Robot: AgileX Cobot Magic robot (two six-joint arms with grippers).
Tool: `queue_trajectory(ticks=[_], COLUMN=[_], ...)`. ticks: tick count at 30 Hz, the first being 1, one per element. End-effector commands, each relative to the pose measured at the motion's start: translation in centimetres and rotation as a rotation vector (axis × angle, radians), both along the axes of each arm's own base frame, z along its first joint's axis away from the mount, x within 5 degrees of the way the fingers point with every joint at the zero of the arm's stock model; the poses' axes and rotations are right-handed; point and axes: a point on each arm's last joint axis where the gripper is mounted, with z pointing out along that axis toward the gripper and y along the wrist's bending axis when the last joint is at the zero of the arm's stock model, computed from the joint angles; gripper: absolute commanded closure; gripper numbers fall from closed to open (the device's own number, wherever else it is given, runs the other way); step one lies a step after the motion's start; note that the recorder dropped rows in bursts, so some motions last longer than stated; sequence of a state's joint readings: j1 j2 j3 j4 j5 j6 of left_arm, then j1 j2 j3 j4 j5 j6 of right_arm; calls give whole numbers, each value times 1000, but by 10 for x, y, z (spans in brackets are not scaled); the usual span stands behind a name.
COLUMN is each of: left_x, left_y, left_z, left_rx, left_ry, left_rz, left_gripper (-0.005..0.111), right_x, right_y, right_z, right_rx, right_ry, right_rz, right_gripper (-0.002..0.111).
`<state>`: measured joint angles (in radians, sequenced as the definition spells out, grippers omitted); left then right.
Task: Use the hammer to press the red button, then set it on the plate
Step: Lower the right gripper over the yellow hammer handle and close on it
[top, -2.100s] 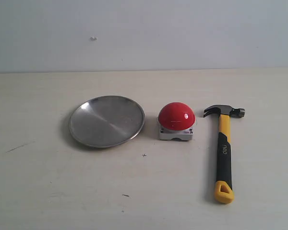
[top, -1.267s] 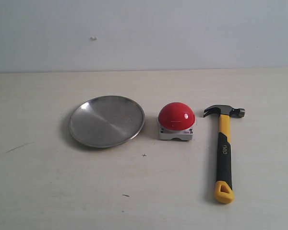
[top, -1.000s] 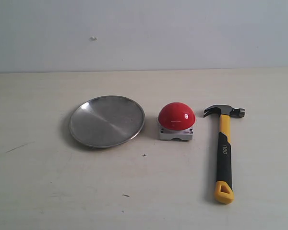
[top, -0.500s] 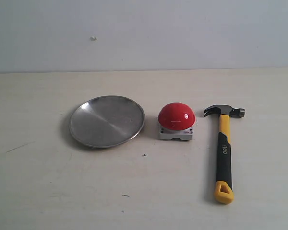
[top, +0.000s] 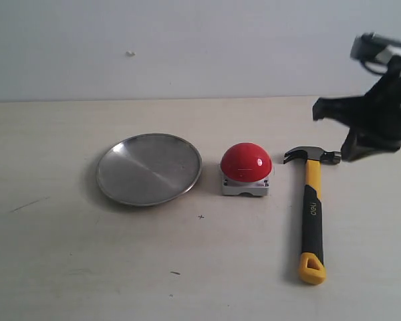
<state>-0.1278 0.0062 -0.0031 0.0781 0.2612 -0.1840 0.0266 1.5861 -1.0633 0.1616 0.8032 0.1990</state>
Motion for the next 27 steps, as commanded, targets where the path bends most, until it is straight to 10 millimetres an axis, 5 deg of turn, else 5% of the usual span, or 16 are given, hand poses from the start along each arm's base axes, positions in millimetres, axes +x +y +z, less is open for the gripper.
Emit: queue_trajectory(ticks=[1, 9, 16, 20, 27], left_x=[0, 0, 0, 0, 0], left_y=[0, 0, 0, 0, 0], left_z=[0, 0, 0, 0, 0], left_rx=[0, -1, -1, -1, -1], left_ry=[-8, -8, -8, -8, -8], left_rz=[0, -3, -3, -3, -3], left_gripper=[107, 107, 107, 107, 107], right_x=[14, 41, 76, 99, 109], right_y=[-1, -5, -5, -5, -7], right_z=[-34, -42, -38, -63, -92], right_rx=[-2, -33, -46, -44, -63], right_ry=[155, 114, 212, 253, 273], right_rz=[-6, -83, -120, -160, -176], right_gripper=[108, 102, 60, 60, 60])
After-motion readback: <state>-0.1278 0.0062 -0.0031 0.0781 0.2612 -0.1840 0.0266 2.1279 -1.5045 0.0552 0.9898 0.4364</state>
